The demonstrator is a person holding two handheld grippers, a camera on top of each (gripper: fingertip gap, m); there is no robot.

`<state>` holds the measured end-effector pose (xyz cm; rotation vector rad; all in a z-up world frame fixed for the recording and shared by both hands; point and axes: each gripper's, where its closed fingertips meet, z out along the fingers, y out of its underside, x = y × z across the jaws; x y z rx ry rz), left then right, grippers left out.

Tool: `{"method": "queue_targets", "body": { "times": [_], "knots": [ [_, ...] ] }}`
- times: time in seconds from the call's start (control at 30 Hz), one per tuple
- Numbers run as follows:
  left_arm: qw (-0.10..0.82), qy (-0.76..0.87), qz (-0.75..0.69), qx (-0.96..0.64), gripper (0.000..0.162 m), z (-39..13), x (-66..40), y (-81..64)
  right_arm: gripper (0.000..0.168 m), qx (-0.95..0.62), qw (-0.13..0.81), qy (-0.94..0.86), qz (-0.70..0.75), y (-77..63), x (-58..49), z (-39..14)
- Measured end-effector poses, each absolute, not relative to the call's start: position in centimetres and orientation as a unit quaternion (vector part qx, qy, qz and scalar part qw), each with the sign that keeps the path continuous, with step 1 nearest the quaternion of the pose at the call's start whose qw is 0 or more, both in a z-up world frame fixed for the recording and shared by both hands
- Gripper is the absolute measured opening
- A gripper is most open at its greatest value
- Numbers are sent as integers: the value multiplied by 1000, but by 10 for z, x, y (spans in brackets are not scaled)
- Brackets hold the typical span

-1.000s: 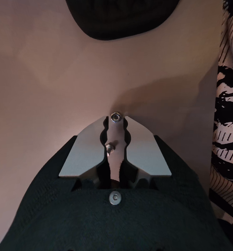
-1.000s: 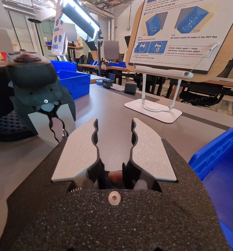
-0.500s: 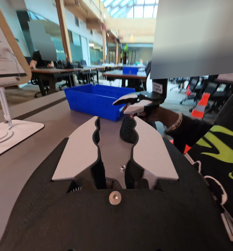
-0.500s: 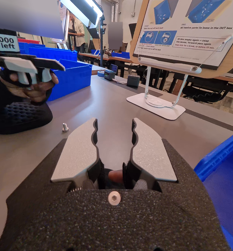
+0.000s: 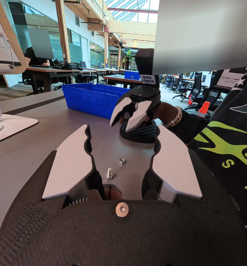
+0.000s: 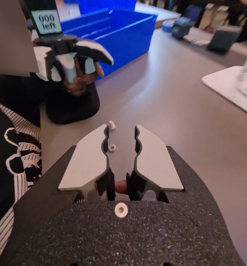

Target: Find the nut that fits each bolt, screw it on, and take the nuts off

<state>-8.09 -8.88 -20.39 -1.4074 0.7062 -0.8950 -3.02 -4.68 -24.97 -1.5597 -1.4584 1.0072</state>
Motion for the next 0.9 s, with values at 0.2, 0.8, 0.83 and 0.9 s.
{"method": "queue_targets", "body": {
  "times": [0.2, 0.8, 0.83, 0.9],
  "knots": [
    [618, 303, -389, -612, 85, -204, -82, -88, 27, -614, 288, -645, 352, -64, -74, -291],
    [616, 284, -313, -665, 71, -214, -79, -71, 8, -582, 320, -632, 399, -59, -68, -235],
    [618, 284, -300, -669, 71, -215, -76, -69, 8, -581, 327, -629, 401, -58, -66, -224],
    [632, 273, -276, -670, 68, -212, -71, -65, 8, -586, 337, -620, 398, -57, -63, -207]
  ]
}}
